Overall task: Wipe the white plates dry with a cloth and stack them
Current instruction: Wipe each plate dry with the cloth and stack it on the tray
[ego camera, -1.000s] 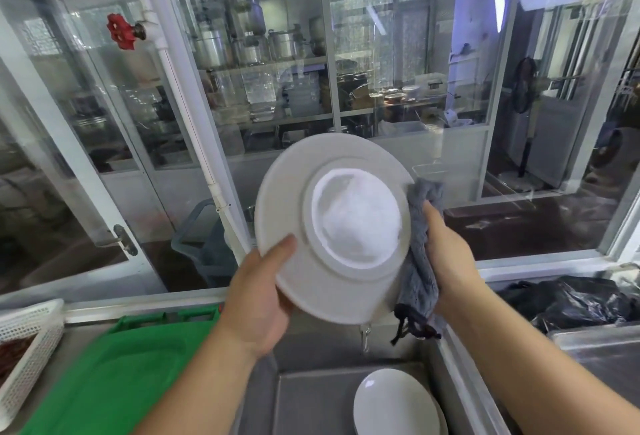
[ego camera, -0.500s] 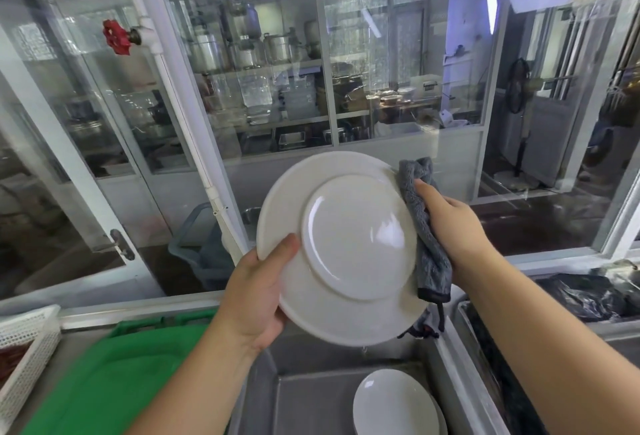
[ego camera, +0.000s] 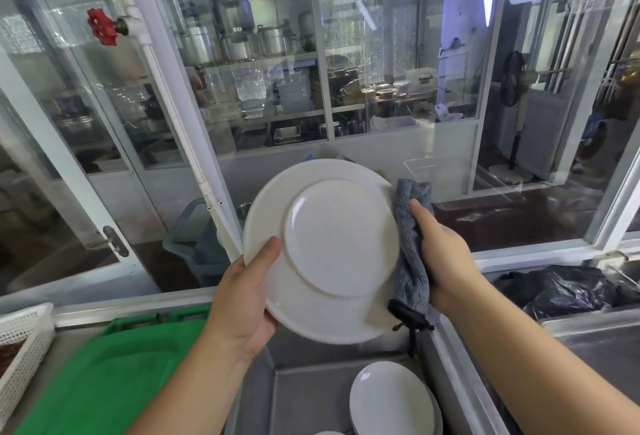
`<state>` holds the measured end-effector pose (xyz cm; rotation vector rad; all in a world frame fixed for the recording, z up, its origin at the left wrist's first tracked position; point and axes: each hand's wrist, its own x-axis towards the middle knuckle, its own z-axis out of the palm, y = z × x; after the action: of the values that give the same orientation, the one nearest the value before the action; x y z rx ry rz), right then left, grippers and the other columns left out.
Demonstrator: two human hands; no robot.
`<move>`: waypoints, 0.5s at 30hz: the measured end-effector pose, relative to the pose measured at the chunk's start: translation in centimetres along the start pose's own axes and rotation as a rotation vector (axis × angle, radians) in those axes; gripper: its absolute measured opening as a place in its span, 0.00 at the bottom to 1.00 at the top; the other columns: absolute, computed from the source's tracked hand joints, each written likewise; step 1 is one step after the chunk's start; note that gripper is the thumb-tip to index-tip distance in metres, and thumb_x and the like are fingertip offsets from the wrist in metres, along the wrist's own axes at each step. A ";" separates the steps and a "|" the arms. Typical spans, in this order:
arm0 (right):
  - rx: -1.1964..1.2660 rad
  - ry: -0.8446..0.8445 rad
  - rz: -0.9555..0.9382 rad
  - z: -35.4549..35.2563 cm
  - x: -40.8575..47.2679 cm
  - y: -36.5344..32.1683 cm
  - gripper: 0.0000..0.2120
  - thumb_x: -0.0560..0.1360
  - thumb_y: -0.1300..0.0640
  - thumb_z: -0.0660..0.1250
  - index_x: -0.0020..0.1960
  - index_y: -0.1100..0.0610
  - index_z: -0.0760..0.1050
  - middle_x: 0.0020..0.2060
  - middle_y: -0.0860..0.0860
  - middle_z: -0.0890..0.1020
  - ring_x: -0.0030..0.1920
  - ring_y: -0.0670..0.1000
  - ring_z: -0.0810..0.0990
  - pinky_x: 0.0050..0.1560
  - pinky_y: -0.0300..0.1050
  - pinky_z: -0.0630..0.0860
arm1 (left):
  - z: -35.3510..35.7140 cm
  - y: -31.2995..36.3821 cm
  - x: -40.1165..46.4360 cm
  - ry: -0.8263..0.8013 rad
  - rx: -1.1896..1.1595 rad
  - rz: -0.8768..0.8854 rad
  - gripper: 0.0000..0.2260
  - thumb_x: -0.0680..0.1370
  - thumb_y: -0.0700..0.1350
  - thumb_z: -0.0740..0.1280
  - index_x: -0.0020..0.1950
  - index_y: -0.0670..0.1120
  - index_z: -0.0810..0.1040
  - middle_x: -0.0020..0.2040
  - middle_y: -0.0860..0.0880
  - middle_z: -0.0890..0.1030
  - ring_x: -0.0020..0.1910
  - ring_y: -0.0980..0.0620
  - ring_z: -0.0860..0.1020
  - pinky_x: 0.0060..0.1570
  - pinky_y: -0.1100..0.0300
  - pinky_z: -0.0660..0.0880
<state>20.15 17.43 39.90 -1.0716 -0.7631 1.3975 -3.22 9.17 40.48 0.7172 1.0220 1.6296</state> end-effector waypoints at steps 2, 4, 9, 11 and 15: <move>0.038 -0.001 -0.008 0.9 -0.8 1.2 0.17 0.79 0.43 0.72 0.54 0.56 0.84 0.44 0.54 0.90 0.42 0.54 0.89 0.37 0.49 0.85 | 0.5 -0.1 0.1 0.057 -0.037 0.024 0.18 0.73 0.49 0.73 0.61 0.45 0.86 0.59 0.42 0.88 0.56 0.43 0.87 0.53 0.46 0.85; 0.056 0.056 -0.024 2.0 -1.4 2.6 0.18 0.79 0.40 0.71 0.57 0.55 0.83 0.46 0.51 0.90 0.47 0.53 0.89 0.51 0.54 0.85 | 1.2 -0.6 0.0 0.100 -0.066 0.061 0.20 0.72 0.51 0.74 0.63 0.46 0.84 0.59 0.44 0.88 0.58 0.43 0.87 0.59 0.44 0.82; -0.006 0.201 -0.079 4.4 -3.3 5.3 0.26 0.72 0.31 0.66 0.62 0.46 0.76 0.51 0.42 0.85 0.53 0.47 0.84 0.55 0.49 0.79 | 3.7 -2.9 -0.5 0.215 -0.150 0.142 0.13 0.78 0.48 0.73 0.62 0.48 0.84 0.58 0.48 0.88 0.60 0.45 0.86 0.65 0.40 0.79; -0.104 0.190 -0.156 5.2 -4.3 6.1 0.16 0.78 0.35 0.64 0.64 0.38 0.72 0.54 0.37 0.82 0.58 0.43 0.79 0.55 0.43 0.74 | 4.1 -3.5 -0.4 0.219 -0.154 0.172 0.08 0.82 0.46 0.72 0.60 0.50 0.86 0.59 0.48 0.88 0.60 0.45 0.86 0.67 0.37 0.78; -0.306 0.094 -0.466 5.4 -6.1 6.6 0.21 0.83 0.43 0.58 0.75 0.45 0.67 0.73 0.46 0.74 0.75 0.47 0.69 0.76 0.54 0.65 | 3.9 -3.7 -0.1 0.190 -0.130 0.224 0.11 0.76 0.52 0.76 0.58 0.54 0.88 0.60 0.47 0.88 0.61 0.45 0.86 0.66 0.39 0.78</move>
<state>12.15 11.30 36.98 -1.0946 -1.1001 0.8467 1.76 10.45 38.96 0.6152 0.9846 1.9702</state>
